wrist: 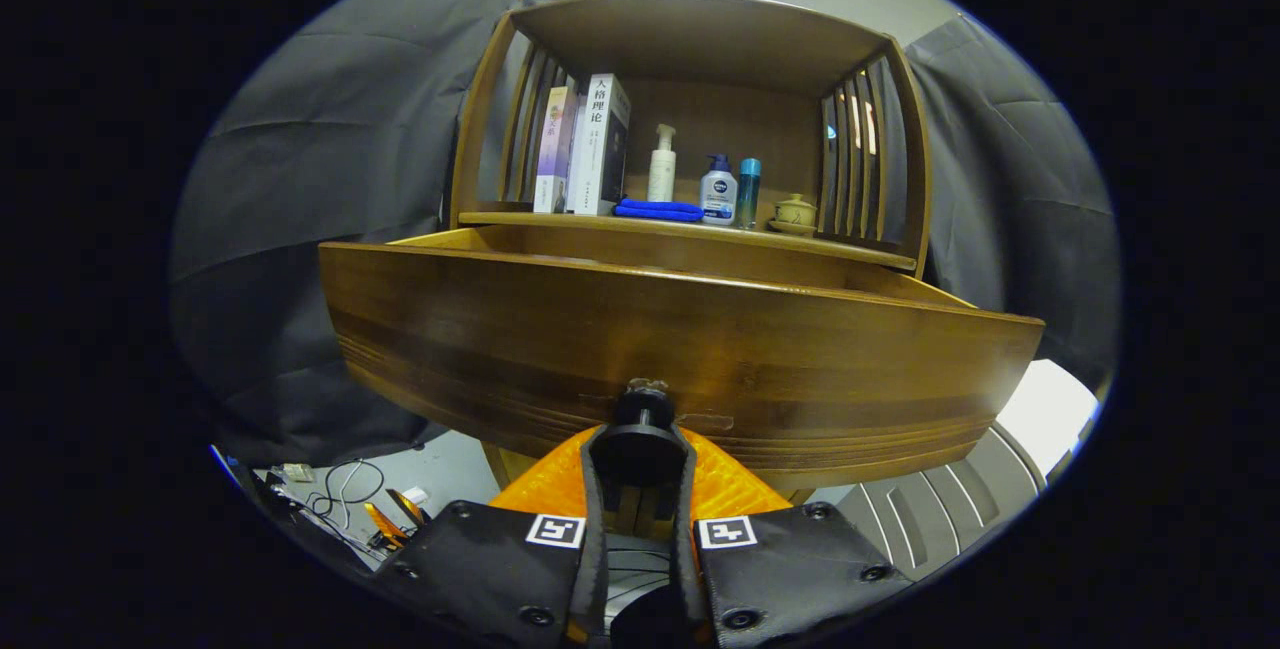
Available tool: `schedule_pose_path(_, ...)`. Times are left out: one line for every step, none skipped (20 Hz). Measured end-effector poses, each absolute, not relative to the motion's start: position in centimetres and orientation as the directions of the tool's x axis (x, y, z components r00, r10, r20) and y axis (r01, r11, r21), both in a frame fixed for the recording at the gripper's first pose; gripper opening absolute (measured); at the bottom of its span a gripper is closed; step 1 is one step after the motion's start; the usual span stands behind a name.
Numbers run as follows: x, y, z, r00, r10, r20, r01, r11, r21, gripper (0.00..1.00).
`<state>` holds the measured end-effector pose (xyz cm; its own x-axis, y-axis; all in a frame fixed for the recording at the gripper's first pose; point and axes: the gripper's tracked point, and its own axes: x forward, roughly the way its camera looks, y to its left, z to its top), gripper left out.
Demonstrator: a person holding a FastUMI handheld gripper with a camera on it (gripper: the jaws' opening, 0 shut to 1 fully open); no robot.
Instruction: Pull open the drawer, take out the items inside it, and place them on the countertop above the cabinet.
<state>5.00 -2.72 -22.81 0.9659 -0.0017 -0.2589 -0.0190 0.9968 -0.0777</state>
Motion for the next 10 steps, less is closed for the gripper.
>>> schedule_pose_path(4.94, -2.74, -22.78, 0.966, 0.0, -0.26, -0.02, 0.997, -0.075, 0.27)
schedule_pose_path(4.79, -2.58, -22.9, 0.965, 0.002, -0.262, -0.021, 0.997, -0.07, 0.27)
schedule_pose_path(4.81, -2.57, -22.89, 0.965, 0.003, -0.263, -0.021, 0.998, -0.065, 0.27)
schedule_pose_path(4.67, -2.62, -22.89, 0.964, 0.005, -0.265, -0.023, 0.998, -0.065, 0.27)
schedule_pose_path(4.55, -2.6, -22.81, 0.964, 0.006, -0.266, -0.023, 0.998, -0.062, 0.27)
schedule_pose_path(4.52, -2.52, -22.89, 0.962, 0.01, -0.272, -0.026, 0.998, -0.055, 0.27)
schedule_pose_path(4.61, -2.54, -22.89, 0.96, 0.014, -0.28, -0.028, 0.999, -0.045, 0.27)
schedule_pose_path(4.65, -2.52, -23.0, 0.956, 0.022, -0.294, -0.034, 0.999, -0.037, 0.33)
schedule_pose_path(4.59, -2.58, -23.05, 0.952, 0.032, -0.305, -0.043, 0.999, -0.03, 0.39)
schedule_pose_path(4.42, -2.4, -23.11, 0.947, 0.045, -0.319, -0.055, 0.998, -0.021, 0.45)
